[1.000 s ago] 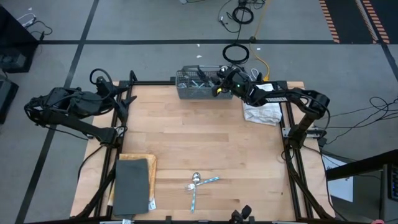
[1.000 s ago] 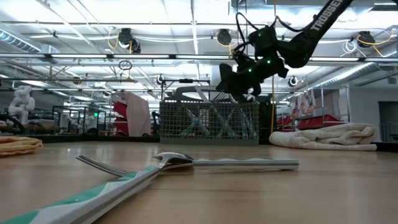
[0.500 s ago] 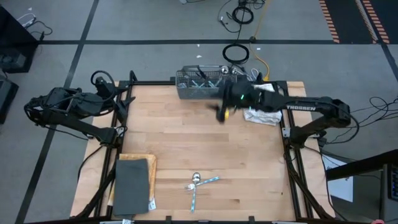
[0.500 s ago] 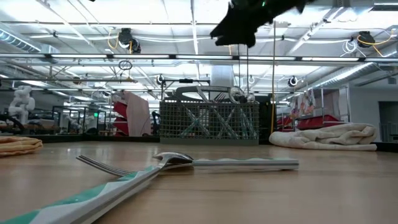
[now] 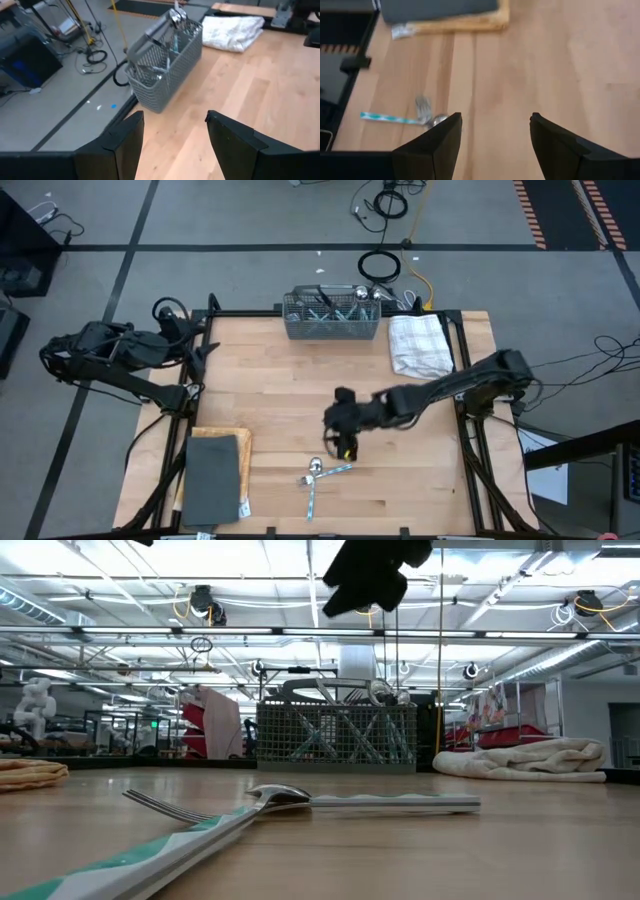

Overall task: Sort silverware
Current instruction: Put the blue fork into the gray silverware rack

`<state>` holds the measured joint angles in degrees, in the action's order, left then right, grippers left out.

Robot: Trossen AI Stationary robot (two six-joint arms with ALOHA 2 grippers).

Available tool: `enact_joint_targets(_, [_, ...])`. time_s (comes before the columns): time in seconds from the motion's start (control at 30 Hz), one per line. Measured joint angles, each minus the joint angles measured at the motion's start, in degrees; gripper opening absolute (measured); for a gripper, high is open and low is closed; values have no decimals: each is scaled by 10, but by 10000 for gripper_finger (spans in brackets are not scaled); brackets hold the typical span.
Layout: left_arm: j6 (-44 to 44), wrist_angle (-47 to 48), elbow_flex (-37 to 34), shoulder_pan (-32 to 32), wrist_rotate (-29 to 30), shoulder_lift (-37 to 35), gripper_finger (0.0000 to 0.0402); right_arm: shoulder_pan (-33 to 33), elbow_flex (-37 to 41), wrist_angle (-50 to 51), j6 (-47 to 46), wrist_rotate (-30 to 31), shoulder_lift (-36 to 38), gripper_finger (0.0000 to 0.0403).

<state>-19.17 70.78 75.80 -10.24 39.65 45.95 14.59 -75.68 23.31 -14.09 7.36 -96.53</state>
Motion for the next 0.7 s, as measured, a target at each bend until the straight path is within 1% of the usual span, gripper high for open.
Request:
enact_joint_targets(0.23, [0, 7, -6, 0, -23, 0, 224, 49, -64, 59, -38, 1, -99, 222])
enact_joint_targets(0.37, [0, 7, -6, 0, -29, 0, 224, 69, -93, 75, -51, -2, -133, 222])
enact_joint_targets(0.7, [-1, 9, -6, 0, -50, 0, 224, 101, -101, 94, -110, -4, -188, 222])
